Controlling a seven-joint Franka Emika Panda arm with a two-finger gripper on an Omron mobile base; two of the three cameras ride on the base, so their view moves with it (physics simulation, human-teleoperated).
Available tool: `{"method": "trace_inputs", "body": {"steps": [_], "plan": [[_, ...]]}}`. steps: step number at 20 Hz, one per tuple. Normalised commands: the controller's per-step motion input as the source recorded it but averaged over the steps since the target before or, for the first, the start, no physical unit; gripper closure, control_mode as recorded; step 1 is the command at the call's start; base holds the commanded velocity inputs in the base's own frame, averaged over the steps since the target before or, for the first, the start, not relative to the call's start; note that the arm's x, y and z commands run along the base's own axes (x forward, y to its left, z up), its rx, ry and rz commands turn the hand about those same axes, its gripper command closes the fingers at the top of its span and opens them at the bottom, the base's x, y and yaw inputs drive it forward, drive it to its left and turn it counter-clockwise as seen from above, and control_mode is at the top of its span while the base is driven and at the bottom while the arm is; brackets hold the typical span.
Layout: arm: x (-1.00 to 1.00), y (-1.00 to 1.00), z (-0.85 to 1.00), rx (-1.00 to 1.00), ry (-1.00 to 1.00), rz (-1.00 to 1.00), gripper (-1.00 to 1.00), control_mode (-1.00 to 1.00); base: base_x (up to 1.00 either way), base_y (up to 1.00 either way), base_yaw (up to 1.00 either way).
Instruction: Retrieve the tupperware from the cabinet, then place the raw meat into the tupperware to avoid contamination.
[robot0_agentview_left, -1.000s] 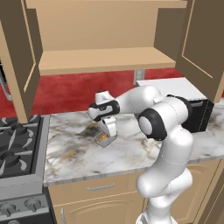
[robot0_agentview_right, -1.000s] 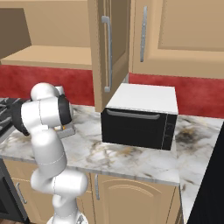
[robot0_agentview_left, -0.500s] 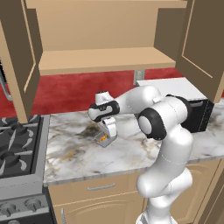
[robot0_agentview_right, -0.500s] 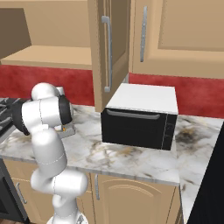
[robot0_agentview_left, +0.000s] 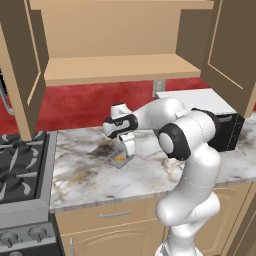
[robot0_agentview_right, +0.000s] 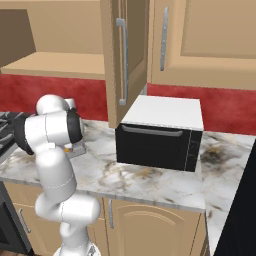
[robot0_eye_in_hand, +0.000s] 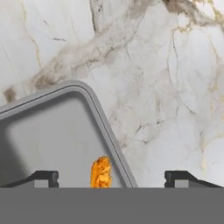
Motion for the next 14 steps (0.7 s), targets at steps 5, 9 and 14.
{"method": "trace_inputs", "body": {"steps": [5,9,14], "plan": [[0.05,-0.03,0.14,0.0,0.02,0.01,-1.0,-1.0,0.0,0.0,0.0],[0.15,0.0,0.33,-0.03,0.04,0.0,-1.0,-1.0,0.0,0.0,0.0],[0.02,-0.03,0.51,0.0,0.01,0.0,-1.0,-1.0,0.0,0.0,0.0]]}}
